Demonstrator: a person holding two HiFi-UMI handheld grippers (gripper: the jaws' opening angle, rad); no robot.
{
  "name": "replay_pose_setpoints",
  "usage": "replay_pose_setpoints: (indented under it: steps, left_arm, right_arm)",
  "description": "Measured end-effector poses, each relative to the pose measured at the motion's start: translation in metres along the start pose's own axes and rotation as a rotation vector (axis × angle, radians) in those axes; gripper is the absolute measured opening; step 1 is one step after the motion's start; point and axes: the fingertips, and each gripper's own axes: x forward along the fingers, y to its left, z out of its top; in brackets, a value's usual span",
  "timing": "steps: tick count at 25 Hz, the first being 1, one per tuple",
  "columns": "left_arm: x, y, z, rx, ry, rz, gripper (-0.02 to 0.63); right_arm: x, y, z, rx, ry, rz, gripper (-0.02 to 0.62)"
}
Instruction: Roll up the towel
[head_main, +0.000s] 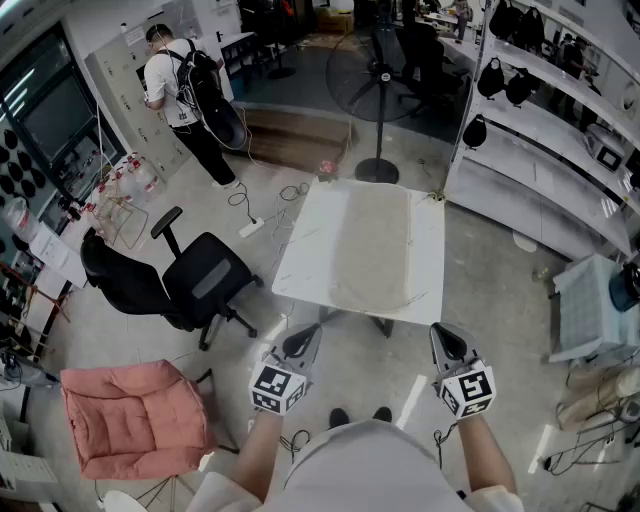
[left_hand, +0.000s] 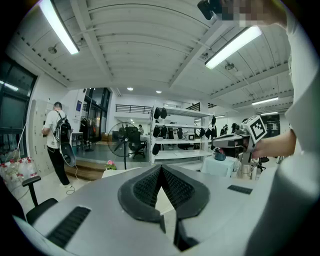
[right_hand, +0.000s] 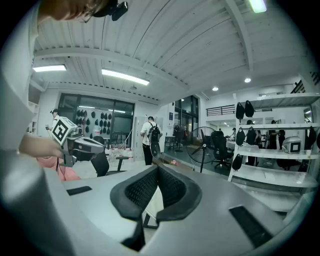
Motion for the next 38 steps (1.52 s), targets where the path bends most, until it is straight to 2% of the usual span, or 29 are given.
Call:
replay_pose_setpoints:
  steps: [24, 31, 38]
  left_arm:
    - [0.013, -0.001, 0.001, -0.026, -0.009, -0.015, 0.018]
    - [0.012, 0.003, -0.003, -0.046, -0.014, -0.032, 0.041]
    - [0.008, 0.013, -0.007, -0.052, -0.01, -0.047, 0.101]
  right_arm:
    - [0.013, -0.008, -0.002, 0.026, -0.011, 0.008, 0.014]
    - [0.016, 0.0, -0.004, 0.021, -0.002, 0.009, 0.057]
    - [0.018, 0.004, -0.004, 0.026, 0.009, -0.01, 0.104]
